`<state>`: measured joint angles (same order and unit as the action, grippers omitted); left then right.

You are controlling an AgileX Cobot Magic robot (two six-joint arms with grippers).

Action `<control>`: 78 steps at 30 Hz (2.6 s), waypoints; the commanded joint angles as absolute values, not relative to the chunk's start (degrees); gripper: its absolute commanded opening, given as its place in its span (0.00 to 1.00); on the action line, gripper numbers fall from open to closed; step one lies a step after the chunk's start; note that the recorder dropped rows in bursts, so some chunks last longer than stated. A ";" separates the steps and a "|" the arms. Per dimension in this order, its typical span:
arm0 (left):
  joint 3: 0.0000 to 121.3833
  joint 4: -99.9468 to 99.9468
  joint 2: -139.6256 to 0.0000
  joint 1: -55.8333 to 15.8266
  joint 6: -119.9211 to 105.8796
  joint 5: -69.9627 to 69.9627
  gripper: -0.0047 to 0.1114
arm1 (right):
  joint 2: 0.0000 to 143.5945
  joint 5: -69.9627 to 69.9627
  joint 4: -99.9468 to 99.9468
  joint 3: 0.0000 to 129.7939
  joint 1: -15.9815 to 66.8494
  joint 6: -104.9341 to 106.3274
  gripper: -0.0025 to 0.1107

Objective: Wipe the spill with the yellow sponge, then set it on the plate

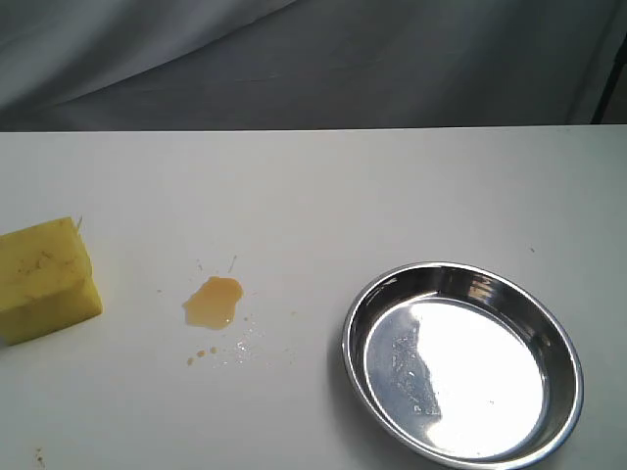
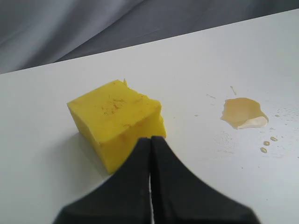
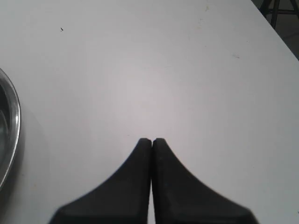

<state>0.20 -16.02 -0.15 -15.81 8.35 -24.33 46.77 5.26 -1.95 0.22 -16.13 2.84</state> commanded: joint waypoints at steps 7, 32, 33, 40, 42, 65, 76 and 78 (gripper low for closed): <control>0.00 -16.21 0.00 -16.23 8.89 -24.21 0.04 | 46.91 6.16 -2.17 0.00 -16.57 2.57 0.02; 0.00 -16.21 0.00 -16.23 8.89 -24.21 0.04 | 46.91 6.16 -2.17 0.00 -16.57 2.57 0.02; 0.00 -16.21 0.00 -16.23 8.89 -24.21 0.04 | 46.91 6.16 -2.17 0.00 -16.57 2.57 0.02; 0.00 -16.21 0.00 -16.23 8.89 -24.21 0.04 | 46.91 6.16 -2.17 0.00 -16.57 2.57 0.02; 0.00 -16.21 0.00 -16.23 8.89 -24.21 0.04 | 46.91 6.16 -2.17 0.00 -16.57 2.57 0.02; 0.00 -16.21 0.00 -16.23 8.89 -24.21 0.04 | 46.91 6.16 -2.17 0.00 -16.57 2.57 0.02; 0.00 -23.18 0.00 -16.25 6.91 -19.72 0.04 | 46.91 6.16 -2.17 0.00 -16.57 2.57 0.02; 0.00 -22.79 0.00 -16.25 7.25 -15.13 0.04 | 46.91 6.16 -2.17 0.00 -16.57 2.57 0.02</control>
<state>0.20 -22.28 -0.15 -15.88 7.15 -21.01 46.77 5.26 -1.95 0.22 -16.13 2.84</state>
